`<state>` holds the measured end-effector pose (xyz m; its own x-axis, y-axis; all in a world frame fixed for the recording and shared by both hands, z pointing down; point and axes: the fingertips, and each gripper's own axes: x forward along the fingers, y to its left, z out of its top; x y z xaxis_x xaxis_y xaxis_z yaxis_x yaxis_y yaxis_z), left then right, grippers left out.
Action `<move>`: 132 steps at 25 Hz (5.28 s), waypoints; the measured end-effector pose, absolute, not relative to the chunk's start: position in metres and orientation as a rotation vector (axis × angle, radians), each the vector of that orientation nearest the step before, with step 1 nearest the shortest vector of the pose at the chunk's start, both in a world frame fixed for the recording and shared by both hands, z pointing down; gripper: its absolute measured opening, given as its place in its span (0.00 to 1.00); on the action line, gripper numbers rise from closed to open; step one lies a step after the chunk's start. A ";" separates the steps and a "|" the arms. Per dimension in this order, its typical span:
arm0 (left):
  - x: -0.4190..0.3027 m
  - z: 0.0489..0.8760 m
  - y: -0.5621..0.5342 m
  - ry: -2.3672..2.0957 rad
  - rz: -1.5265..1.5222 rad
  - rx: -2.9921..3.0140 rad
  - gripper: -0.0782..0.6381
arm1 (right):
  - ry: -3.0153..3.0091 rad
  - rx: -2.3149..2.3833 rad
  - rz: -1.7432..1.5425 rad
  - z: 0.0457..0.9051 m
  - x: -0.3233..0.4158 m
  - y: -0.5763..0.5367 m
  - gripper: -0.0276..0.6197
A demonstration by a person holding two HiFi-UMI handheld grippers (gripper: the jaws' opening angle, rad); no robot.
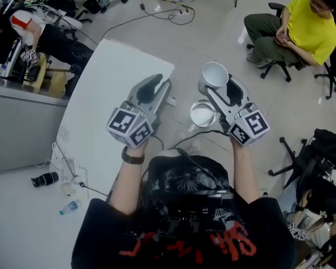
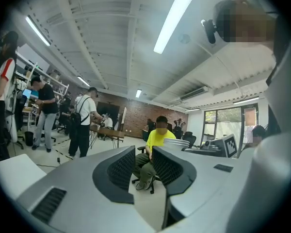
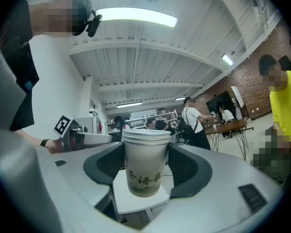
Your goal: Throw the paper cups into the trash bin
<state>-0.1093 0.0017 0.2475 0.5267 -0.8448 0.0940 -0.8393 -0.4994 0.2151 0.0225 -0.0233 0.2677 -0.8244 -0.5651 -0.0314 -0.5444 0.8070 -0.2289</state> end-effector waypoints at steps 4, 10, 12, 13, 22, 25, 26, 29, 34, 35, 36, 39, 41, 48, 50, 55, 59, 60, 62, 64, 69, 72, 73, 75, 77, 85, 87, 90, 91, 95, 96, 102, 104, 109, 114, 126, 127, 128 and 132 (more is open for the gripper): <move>-0.087 0.246 -0.016 -1.349 -0.036 2.575 0.25 | 2.866 -0.969 -0.315 0.268 0.042 -0.034 0.50; -0.076 0.256 -0.026 -1.255 -0.033 2.602 0.25 | 2.863 -1.060 -0.304 0.273 0.048 -0.040 0.50; -0.077 0.263 -0.029 -1.237 -0.027 2.594 0.25 | 2.869 -1.079 -0.324 0.281 0.046 -0.042 0.50; -0.077 0.267 -0.031 -1.226 -0.024 2.590 0.25 | 2.874 -1.092 -0.336 0.286 0.046 -0.043 0.50; -0.080 0.323 -0.041 -1.171 0.121 2.489 0.25 | 2.914 -1.180 -0.582 0.369 0.044 -0.045 0.50; -0.075 0.357 -0.052 -1.143 0.156 2.450 0.25 | 2.916 -1.191 -0.656 0.403 0.042 -0.054 0.50; -0.072 0.373 -0.053 -1.128 0.168 2.429 0.25 | 2.918 -1.202 -0.687 0.417 0.042 -0.054 0.50; -0.057 0.431 -0.041 -1.081 0.222 2.345 0.25 | 2.926 -1.260 -0.809 0.467 0.047 -0.044 0.50; -0.038 0.524 -0.033 -1.037 0.332 2.247 0.25 | 2.923 -1.325 -0.948 0.540 0.054 -0.038 0.50; -0.035 0.547 -0.028 -1.035 0.364 2.214 0.25 | 2.929 -1.336 -0.980 0.557 0.056 -0.034 0.50; -0.032 0.570 -0.022 -1.029 0.397 2.179 0.25 | 2.932 -1.350 -1.014 0.574 0.059 -0.029 0.50; -0.028 0.635 -0.007 -1.005 0.488 2.093 0.25 | 2.935 -1.379 -1.103 0.632 0.063 -0.021 0.50; -0.031 0.671 -0.003 -1.004 0.523 2.048 0.25 | 2.944 -1.389 -1.153 0.673 0.062 -0.018 0.50; -0.035 0.754 -0.005 -1.005 0.573 1.937 0.25 | 2.932 -1.461 -1.367 0.808 0.069 -0.020 0.50; -0.035 0.760 -0.004 -0.994 0.580 1.940 0.25 | 2.909 -1.469 -1.438 0.839 0.068 -0.020 0.50; -0.037 0.780 -0.005 -0.989 0.594 1.934 0.25 | 2.931 -1.478 -1.572 0.915 0.063 -0.024 0.50; -0.041 0.802 -0.001 -0.972 0.621 1.914 0.25 | 2.968 -1.492 -1.671 0.973 0.051 -0.019 0.50; -0.039 0.807 -0.002 -0.965 0.621 1.913 0.25 | 2.973 -1.496 -1.701 0.987 0.051 -0.019 0.50; -0.034 0.821 -0.003 -0.950 0.621 1.907 0.25 | 2.978 -1.492 -1.773 1.016 0.050 -0.017 0.50; -0.028 0.834 -0.005 -0.934 0.608 1.890 0.25 | 2.993 -1.488 -1.833 1.043 0.048 -0.015 0.50; -0.016 0.843 -0.006 -0.922 0.542 1.863 0.25 | 3.042 -1.540 -1.945 1.113 0.047 -0.008 0.50; -0.023 0.855 0.003 -0.933 0.559 1.845 0.25 | 3.098 -1.527 -2.021 1.139 0.038 -0.013 0.50; -0.026 0.859 0.007 -0.935 0.567 1.840 0.25 | 3.128 -1.506 -2.040 1.145 0.034 -0.015 0.50; -0.030 0.866 0.015 -0.937 0.573 1.829 0.25 | 3.169 -1.480 -2.102 1.163 0.034 -0.018 0.50; -0.037 0.875 0.021 -0.946 0.572 1.812 0.25 | 3.173 -1.452 -2.205 1.184 0.033 -0.019 0.50; -0.060 0.901 0.039 -0.989 0.559 1.715 0.24 | 3.225 -1.236 -2.609 1.238 0.028 0.001 0.50; -0.061 0.902 0.038 -0.991 0.553 1.710 0.24 | 3.245 -1.274 -2.623 1.240 0.031 0.000 0.51; -0.058 0.899 0.035 -0.993 0.545 1.707 0.24 | 3.225 -1.278 -2.630 1.239 0.030 0.003 0.53; -0.057 0.898 0.033 -0.994 0.540 1.709 0.24 | 3.206 -1.280 -2.643 1.238 0.030 0.005 0.57; -0.053 0.893 0.026 -0.986 0.538 1.726 0.24 | 3.150 -1.345 -2.701 1.224 0.039 0.016 0.57; -0.051 0.891 0.025 -0.983 0.540 1.729 0.24 | 3.151 -1.358 -2.682 1.219 0.039 0.017 0.57; -0.044 0.876 0.021 -0.966 0.540 1.762 0.24 | 3.063 -1.310 -2.520 1.196 0.024 0.017 0.57; -0.045 0.872 0.022 -0.969 0.539 1.769 0.22 | 3.083 -1.471 -2.425 1.184 0.038 0.009 0.52; -0.051 0.859 0.034 -0.997 0.513 1.729 0.13 | 3.026 -1.787 -2.195 1.137 0.066 -0.009 0.37; -0.044 0.818 0.024 -1.005 0.481 1.785 0.13 | 2.940 -1.913 -1.983 1.068 0.084 -0.017 0.10; 0.001 0.643 -0.034 -1.015 0.368 2.059 0.11 | 2.946 -1.679 -1.440 0.807 0.082 -0.061 0.05; 0.003 0.627 -0.042 -1.026 0.352 2.085 0.11 | 2.940 -1.656 -1.402 0.786 0.080 -0.069 0.05; 0.005 0.611 -0.049 -1.029 0.334 2.108 0.11 | 2.929 -1.645 -1.366 0.765 0.079 -0.075 0.05; 0.016 0.552 -0.052 -0.983 0.274 2.178 0.11 | 2.851 -1.692 -1.237 0.677 0.098 -0.071 0.05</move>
<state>0.0164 -0.0523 0.5517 0.6868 -0.5674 0.4542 -0.7206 -0.4502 0.5273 0.0978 -0.0707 0.6773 -0.4827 -0.6052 0.6330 -0.8757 0.3255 -0.3567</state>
